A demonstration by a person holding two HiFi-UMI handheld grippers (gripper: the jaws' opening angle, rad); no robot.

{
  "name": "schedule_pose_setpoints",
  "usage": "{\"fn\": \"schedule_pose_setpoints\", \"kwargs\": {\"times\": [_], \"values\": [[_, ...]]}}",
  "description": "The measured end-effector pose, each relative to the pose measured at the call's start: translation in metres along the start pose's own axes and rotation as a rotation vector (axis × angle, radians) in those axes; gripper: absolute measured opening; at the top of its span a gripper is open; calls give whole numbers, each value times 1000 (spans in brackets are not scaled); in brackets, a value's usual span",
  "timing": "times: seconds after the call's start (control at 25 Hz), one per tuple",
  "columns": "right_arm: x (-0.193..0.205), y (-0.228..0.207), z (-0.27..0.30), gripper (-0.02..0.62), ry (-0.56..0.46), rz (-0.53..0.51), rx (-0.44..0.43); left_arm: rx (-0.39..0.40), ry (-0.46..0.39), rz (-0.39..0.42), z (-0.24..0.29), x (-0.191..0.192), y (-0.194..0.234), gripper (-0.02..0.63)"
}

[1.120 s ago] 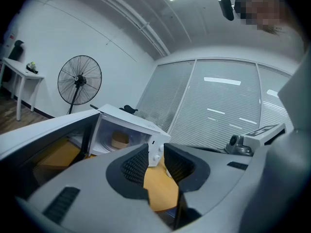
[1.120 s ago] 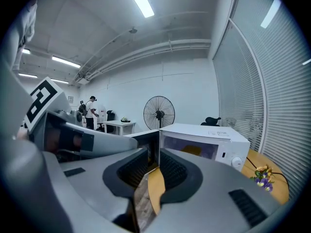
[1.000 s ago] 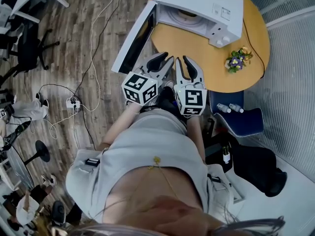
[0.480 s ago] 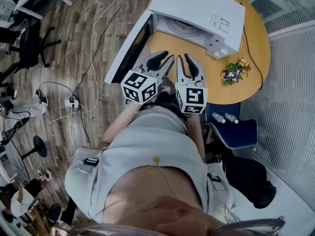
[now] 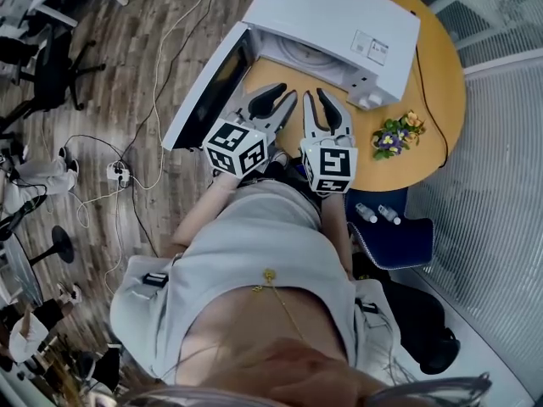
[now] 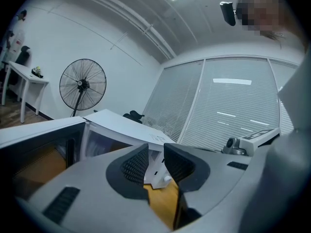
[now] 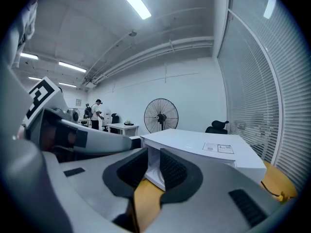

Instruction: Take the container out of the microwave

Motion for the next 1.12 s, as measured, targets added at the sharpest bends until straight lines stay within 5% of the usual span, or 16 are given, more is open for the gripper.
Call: {"fn": "schedule_pose_setpoints", "kwargs": {"times": [0.44,1.12], "values": [[2,-20,11,90,16,-8,-3,-7,0,-2,22,-4,2,101],[-4,-16,54,98,35,28,98,88,41,-5,44,-26,54,101]]}}
Point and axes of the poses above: the fingertips, and each gripper's own axes: z forward along the fingers, y to its left, x out of its underside, the point moved 7 cm from there along -z, backward along the fingers, and after that the axes turned 10 degrees about x, right-handed, at the moved point
